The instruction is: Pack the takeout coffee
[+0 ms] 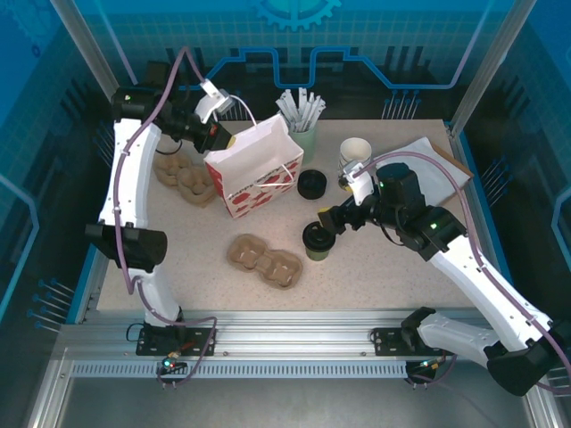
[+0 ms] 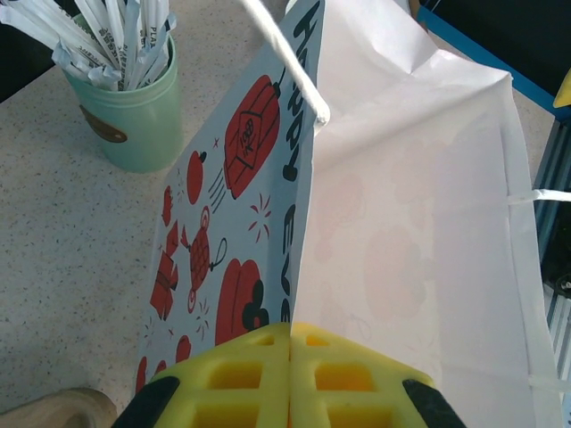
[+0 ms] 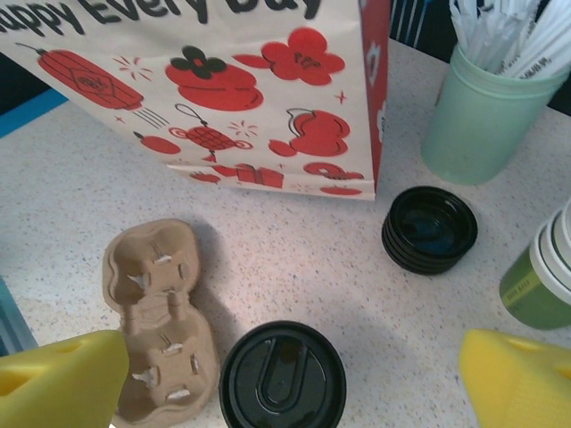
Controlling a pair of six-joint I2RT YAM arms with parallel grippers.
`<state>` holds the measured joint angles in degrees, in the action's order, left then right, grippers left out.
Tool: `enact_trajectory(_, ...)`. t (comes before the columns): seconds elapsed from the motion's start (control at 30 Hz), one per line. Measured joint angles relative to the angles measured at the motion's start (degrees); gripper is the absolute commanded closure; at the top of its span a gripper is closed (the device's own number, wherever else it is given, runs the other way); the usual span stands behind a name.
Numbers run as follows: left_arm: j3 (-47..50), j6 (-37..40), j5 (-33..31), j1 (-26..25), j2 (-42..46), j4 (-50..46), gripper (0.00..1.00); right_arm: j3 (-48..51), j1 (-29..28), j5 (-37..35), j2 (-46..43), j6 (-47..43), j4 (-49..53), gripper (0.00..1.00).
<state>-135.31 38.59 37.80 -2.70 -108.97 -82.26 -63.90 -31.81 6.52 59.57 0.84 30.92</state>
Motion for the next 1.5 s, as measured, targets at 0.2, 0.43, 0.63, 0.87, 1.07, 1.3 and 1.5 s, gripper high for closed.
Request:
enact_trajectory(0.2,-2.23,1.51,-0.11,-0.5,-3.23,-2.89,0.94,0.22,0.0,2.99,0.0,-0.07,-5.77,0.03)
enact_trajectory(0.43,-3.39,2.56,-1.18,-0.68,-5.62,-4.17,0.94,0.28,0.0,5.62,0.63,-0.09,-12.46,0.04)
enact_trajectory(0.63,-5.49,3.91,-1.77,-0.96,-6.88,-4.5,0.94,0.28,0.0,5.99,2.56,0.0,-13.53,0.04)
enact_trajectory(0.87,-6.86,4.79,-1.99,-1.11,-8.55,-4.5,0.94,0.28,0.0,5.77,2.89,0.24,-13.51,0.04)
enact_trajectory(1.07,-6.86,4.94,-1.99,-1.62,-9.6,-4.5,0.94,0.28,0.0,5.31,3.58,0.68,-13.44,0.04)
enact_trajectory(1.3,-6.86,4.92,-2.01,-3.13,-12.37,-4.5,0.9,0.28,0.0,4.42,3.82,0.87,-13.42,0.04)
enact_trajectory(1.5,-6.86,4.76,-3.52,-3.26,-13.35,-4.42,0.8,0.28,0.0,4.02,3.82,0.9,-13.42,0.04)
